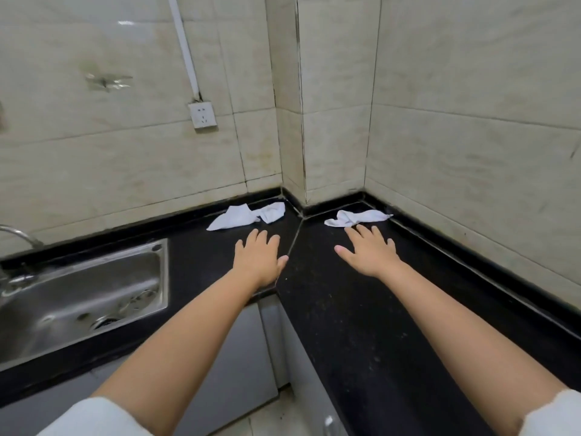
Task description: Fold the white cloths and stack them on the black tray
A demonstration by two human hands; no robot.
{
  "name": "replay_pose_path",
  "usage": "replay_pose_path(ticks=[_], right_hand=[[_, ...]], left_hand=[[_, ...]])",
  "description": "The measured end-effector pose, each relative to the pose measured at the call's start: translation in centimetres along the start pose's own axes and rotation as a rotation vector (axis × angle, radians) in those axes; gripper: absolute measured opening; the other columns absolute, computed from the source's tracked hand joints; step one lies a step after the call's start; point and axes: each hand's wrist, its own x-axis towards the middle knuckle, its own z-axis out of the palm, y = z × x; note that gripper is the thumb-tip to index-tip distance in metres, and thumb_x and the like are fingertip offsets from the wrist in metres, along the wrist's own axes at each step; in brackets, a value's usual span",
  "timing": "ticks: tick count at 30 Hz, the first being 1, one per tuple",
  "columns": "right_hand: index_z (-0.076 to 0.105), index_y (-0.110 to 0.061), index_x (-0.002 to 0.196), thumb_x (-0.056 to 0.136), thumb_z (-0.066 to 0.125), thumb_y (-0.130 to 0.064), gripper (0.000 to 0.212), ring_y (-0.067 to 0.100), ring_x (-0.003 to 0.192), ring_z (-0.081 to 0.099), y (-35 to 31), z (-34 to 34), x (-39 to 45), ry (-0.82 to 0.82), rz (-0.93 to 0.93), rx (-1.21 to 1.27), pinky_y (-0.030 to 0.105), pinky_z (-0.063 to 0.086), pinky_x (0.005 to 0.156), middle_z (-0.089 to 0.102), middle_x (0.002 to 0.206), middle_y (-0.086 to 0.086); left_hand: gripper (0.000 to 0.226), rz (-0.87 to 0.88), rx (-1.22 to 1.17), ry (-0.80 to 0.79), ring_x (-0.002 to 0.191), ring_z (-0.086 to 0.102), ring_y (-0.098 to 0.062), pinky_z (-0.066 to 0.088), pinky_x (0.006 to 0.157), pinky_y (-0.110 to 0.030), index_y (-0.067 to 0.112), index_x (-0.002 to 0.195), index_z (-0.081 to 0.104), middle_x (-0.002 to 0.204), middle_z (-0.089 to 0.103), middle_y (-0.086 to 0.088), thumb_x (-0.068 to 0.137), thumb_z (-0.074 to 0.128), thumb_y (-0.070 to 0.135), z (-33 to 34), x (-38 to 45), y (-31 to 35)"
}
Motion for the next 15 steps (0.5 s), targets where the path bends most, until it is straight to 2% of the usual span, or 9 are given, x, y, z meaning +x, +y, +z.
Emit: replay_pose_path(ticks=[10, 13, 15], right_hand=[[0.018, -0.021, 0.146, 0.094, 0.032, -0.050, 0.061, 0.030, 0.145, 0.004, 4.3, 6.5, 20.6, -0.078, 0.406, 0.063, 0.055, 0.013, 0.115, 0.013, 0.157, 0.002], [0.023, -0.018, 0.144, 0.094, 0.033, -0.049, 0.060, 0.030, 0.144, 0.011, 5.0, 8.4, 26.4, -0.108, 0.478, 0.073, 0.054, 0.019, 0.113, 0.021, 0.154, 0.003], [0.029, -0.015, 0.142, 0.094, 0.037, -0.046, 0.058, 0.030, 0.141, 0.022, 5.4, 10.1, 29.9, -0.105, 0.500, 0.095, 0.051, 0.027, 0.112, 0.031, 0.150, 0.007]], left_hand=[[0.056, 0.307, -0.027, -0.097, 0.145, 0.006, -0.028, 0.016, 0.117, -0.048, 0.014, 0.145, 0.022, 0.155, 0.016, -0.011, 0.097, 0.036, 0.041, 7.5, 26.5, -2.8], [0.056, 0.390, -0.043, -0.155, 0.145, 0.007, -0.027, 0.015, 0.117, -0.048, 0.015, 0.144, 0.023, 0.155, 0.017, -0.010, 0.097, 0.037, 0.040, 10.1, 32.5, -3.0], [0.055, 0.433, -0.064, -0.176, 0.145, 0.007, -0.027, 0.016, 0.116, -0.047, 0.014, 0.144, 0.023, 0.155, 0.018, -0.010, 0.097, 0.037, 0.039, 11.8, 36.2, -3.0]])
